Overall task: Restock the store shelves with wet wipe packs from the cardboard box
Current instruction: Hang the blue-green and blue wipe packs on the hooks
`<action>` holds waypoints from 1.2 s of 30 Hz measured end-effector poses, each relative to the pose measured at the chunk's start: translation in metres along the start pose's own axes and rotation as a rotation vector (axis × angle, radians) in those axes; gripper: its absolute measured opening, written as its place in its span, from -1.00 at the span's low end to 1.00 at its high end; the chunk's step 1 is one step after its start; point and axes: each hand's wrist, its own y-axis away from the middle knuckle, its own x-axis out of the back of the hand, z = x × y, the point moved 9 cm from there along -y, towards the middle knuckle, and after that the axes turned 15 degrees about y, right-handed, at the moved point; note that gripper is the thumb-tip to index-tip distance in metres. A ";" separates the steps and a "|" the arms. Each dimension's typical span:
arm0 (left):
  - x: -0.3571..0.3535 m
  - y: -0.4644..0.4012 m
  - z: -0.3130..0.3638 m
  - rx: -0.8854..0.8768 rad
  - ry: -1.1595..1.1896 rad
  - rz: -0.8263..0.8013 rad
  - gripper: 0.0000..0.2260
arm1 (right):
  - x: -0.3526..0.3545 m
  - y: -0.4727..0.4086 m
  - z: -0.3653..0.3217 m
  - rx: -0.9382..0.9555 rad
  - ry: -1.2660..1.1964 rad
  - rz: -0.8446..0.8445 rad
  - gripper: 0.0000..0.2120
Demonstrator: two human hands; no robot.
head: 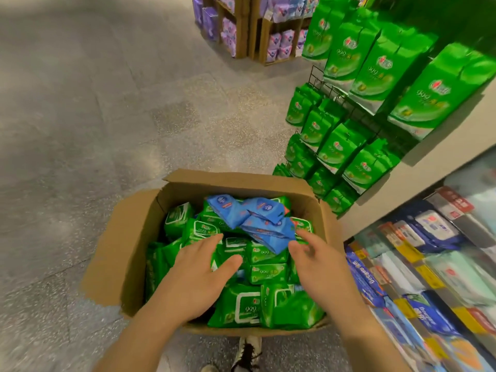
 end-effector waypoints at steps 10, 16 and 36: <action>-0.043 -0.045 0.000 0.118 -0.083 -0.093 -0.31 | -0.059 -0.104 0.076 -0.326 -0.277 -0.097 -0.72; -0.051 -0.057 -0.005 0.137 -0.075 -0.116 -0.37 | -0.111 -0.147 0.090 -0.441 -0.256 -0.251 -0.46; -0.048 -0.049 -0.014 0.133 -0.123 -0.150 -0.39 | -0.109 -0.112 0.097 -0.318 -0.437 0.128 -0.84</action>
